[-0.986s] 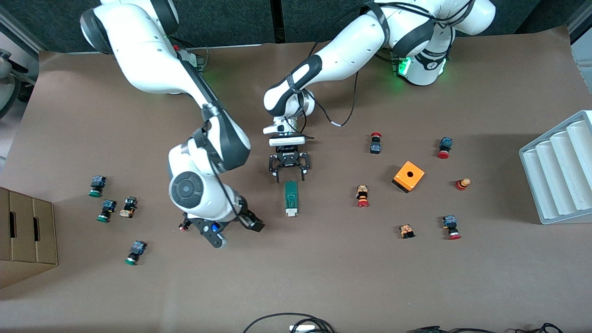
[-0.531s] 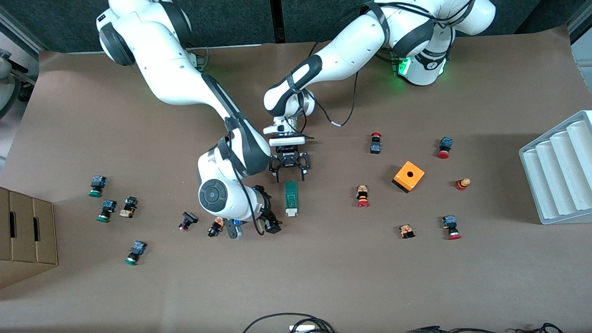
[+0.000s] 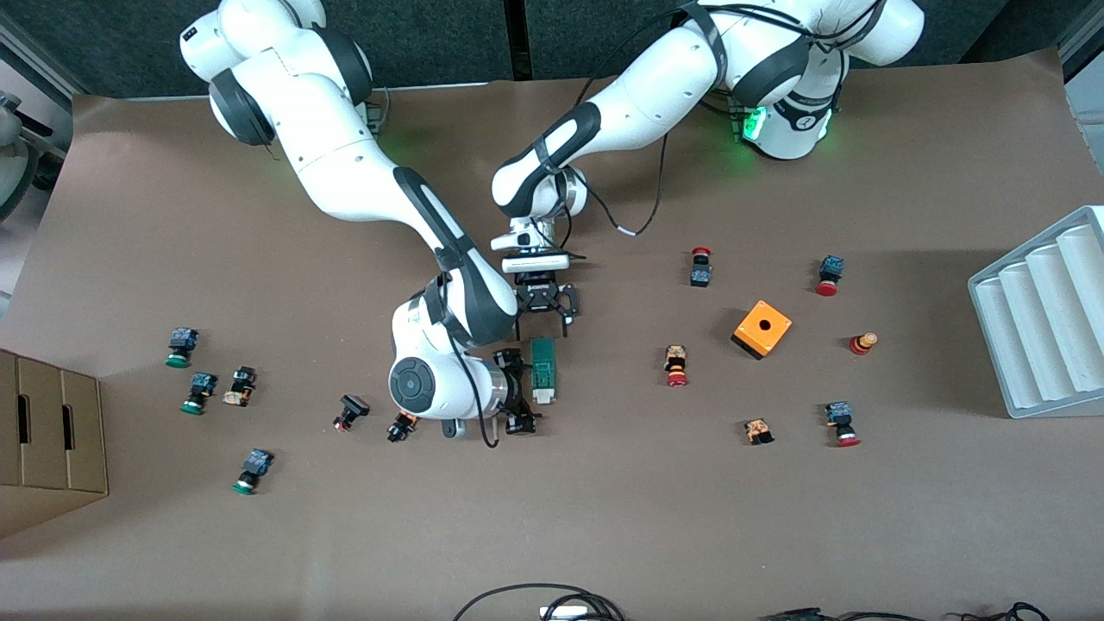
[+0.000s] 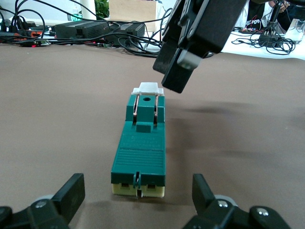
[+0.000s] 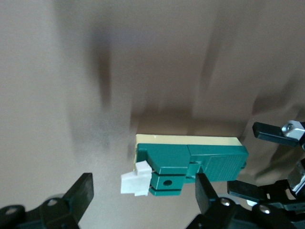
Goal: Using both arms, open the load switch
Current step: 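Grasp the white lever of the switch with the right gripper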
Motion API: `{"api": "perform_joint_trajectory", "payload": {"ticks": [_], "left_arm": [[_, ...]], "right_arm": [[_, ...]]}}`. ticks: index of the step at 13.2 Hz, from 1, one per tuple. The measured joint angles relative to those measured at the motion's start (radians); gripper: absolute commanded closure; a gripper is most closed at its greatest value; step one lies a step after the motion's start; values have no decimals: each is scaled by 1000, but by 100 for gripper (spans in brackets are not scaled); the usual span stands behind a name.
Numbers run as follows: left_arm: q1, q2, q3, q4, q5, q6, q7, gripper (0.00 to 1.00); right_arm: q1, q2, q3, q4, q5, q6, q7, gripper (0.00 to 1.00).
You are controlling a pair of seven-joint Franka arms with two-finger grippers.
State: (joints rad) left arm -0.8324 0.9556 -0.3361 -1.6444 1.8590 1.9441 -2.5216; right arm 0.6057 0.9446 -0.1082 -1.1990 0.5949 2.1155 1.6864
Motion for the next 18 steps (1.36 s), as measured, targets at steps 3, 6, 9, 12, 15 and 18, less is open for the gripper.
{"api": "perform_joint_trajectory", "payload": {"ticks": [3,6,9,12,15,18], "left_arm": [[0,0,0,0,0,0,0,1],[0,0,0,0,0,0,0,1],[0,0,0,0,0,0,0,1],[0,0,0,0,0,0,0,1],[0,0,0,0,0,0,0,1],[0,0,0,0,0,0,0,1]], "right_arm": [[5,5,0,1,0,0,24,8],[10,10,11,4,0,0,41,17],[17,15,14,5,0,0,46,26],[17,15,15,6,0,1,49,39],[16,15,13,14,0,12,52,53],[16,17,12,18,0,17,53,61]]}}
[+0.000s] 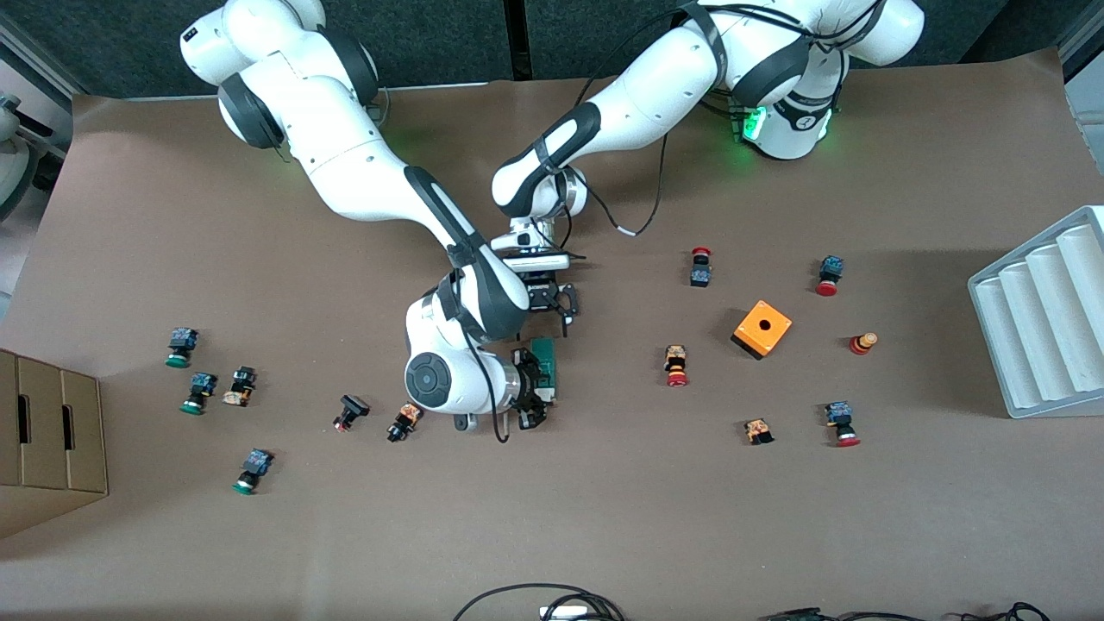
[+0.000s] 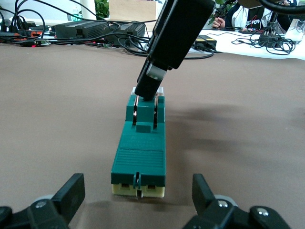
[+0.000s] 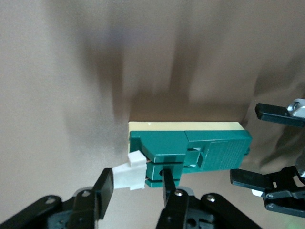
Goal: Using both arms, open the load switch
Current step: 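Grasp the white lever of the switch with the right gripper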
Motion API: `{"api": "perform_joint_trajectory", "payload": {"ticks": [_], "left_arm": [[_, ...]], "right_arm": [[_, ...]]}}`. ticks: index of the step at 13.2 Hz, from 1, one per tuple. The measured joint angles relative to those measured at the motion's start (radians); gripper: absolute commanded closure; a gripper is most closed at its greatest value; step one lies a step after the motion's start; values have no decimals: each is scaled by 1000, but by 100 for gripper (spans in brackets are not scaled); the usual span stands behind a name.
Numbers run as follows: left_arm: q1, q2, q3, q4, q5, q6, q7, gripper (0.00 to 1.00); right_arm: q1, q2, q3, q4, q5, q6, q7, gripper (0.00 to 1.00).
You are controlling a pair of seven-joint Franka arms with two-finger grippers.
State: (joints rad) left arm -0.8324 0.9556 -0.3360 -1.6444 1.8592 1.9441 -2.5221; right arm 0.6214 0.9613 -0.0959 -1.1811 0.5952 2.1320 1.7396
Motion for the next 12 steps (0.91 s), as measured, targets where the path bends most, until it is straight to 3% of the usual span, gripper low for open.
{"api": "perform_joint_trajectory", "payload": {"ticks": [12], "left_arm": [[0,0,0,0,1,0,-1,1]], "right_arm": [[-1,0,-3,10,0,2,1,69]]}}
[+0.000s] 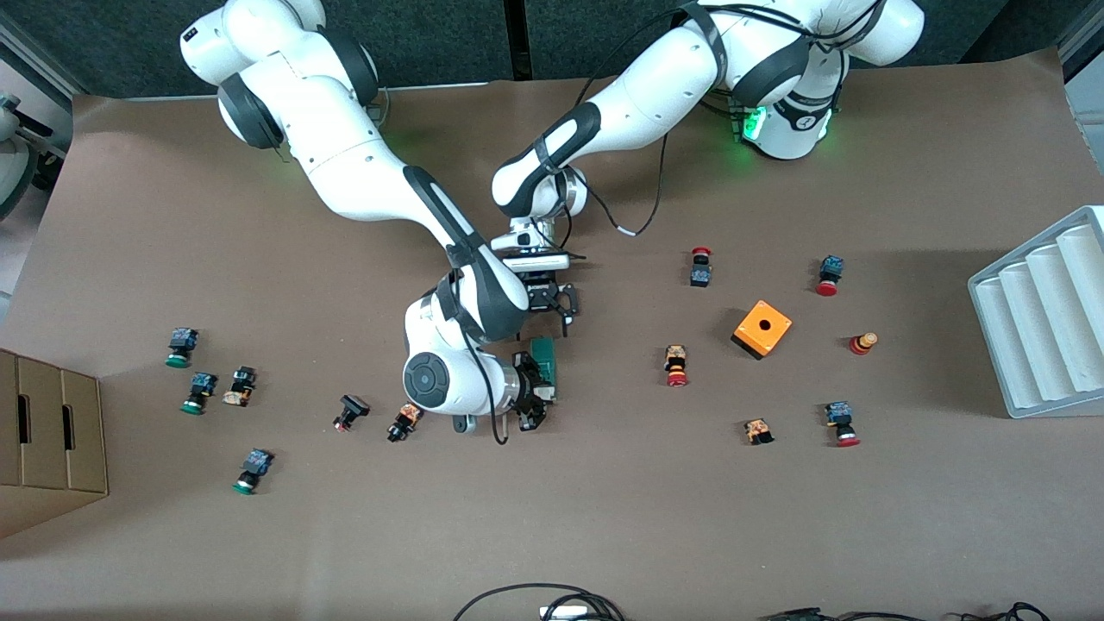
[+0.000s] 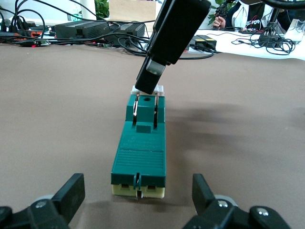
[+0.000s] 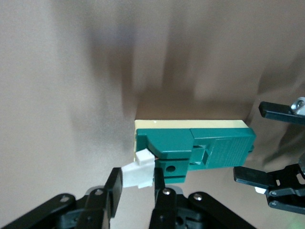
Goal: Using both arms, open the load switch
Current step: 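Grasp the white lever of the switch with the right gripper, then push the white lever down toward the switch base with the right gripper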
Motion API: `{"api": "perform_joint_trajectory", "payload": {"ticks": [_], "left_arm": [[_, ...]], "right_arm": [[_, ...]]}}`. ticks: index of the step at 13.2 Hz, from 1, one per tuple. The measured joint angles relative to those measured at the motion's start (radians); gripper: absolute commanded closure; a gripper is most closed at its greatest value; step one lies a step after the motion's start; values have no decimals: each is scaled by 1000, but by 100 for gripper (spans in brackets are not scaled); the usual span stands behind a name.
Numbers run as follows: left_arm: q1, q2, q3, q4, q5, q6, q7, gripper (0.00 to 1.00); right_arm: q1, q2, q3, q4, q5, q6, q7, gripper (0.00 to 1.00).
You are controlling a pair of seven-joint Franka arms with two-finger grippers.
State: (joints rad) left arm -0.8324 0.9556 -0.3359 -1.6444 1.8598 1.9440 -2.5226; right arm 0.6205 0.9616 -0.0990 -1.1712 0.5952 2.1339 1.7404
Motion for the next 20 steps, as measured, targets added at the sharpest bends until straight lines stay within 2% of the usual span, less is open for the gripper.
{"api": "perform_joint_trajectory", "payload": {"ticks": [2,5,20], "left_arm": [[0,0,0,0,0,0,0,1],[0,0,0,0,0,0,0,13],[0,15,1,0,41,0,0,16]], "right_arm": [[0,0,0,1,0,-1,1,69],[0,0,0,2,0,-3,1,69],[-2,-30,-1,3,0,-62,-1,69]]}}
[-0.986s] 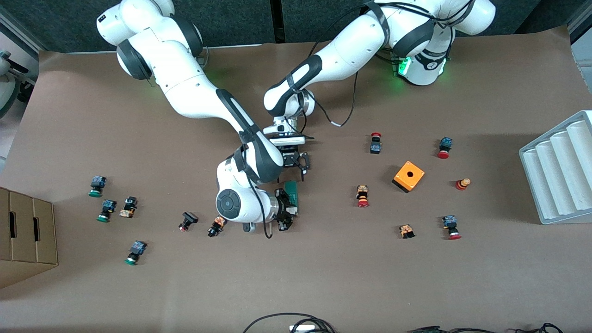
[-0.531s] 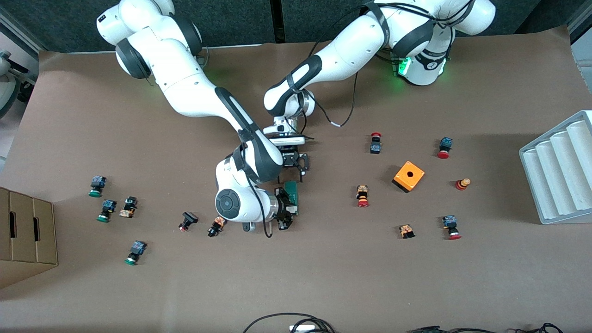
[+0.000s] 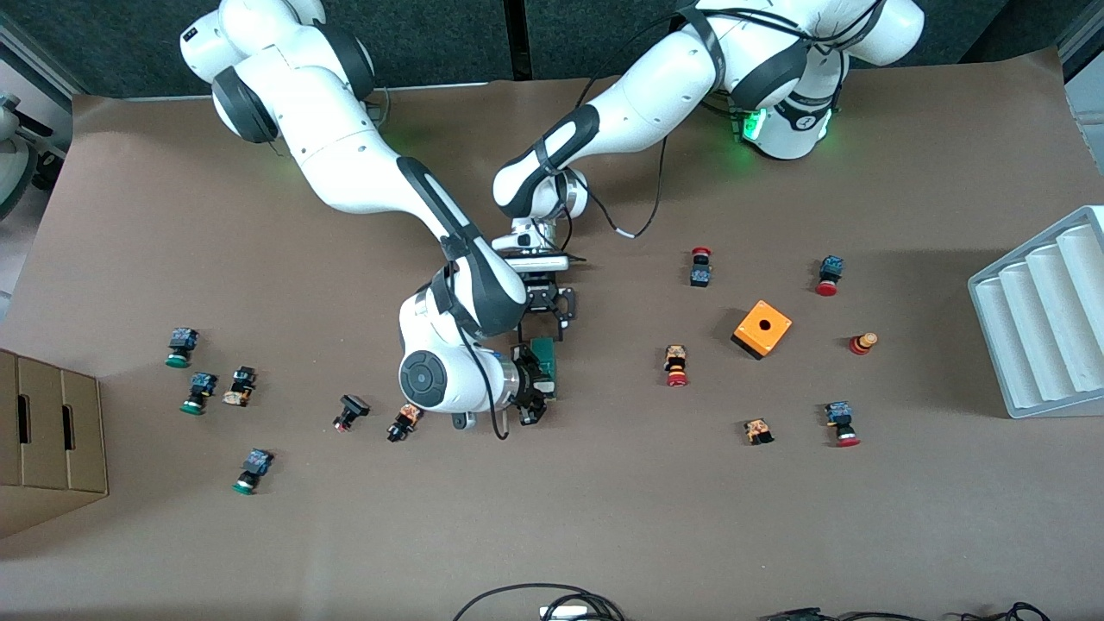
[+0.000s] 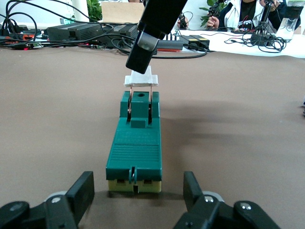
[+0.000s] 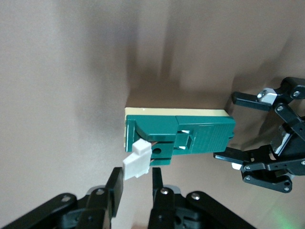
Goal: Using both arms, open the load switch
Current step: 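Push the white lever down toward the switch base with the right gripper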
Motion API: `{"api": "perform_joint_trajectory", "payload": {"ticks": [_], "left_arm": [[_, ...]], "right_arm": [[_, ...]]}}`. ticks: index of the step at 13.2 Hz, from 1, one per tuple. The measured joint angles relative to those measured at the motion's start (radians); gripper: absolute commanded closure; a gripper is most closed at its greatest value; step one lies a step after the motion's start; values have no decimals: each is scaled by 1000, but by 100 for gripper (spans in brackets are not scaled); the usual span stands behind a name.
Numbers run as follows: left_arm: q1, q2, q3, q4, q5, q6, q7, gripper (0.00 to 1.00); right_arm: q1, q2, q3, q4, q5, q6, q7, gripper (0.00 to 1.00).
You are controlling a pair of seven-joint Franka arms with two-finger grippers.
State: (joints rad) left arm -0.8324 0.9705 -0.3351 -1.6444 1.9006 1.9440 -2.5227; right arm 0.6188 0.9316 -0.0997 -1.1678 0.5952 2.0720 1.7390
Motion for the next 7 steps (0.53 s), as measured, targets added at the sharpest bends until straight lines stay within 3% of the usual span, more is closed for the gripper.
{"api": "perform_joint_trajectory", "payload": {"ticks": [7], "left_arm": [[0,2,0,0,1,-2,0,21]], "right_arm": [[-2,0,0,-2,0,-2,-19,69]]}}
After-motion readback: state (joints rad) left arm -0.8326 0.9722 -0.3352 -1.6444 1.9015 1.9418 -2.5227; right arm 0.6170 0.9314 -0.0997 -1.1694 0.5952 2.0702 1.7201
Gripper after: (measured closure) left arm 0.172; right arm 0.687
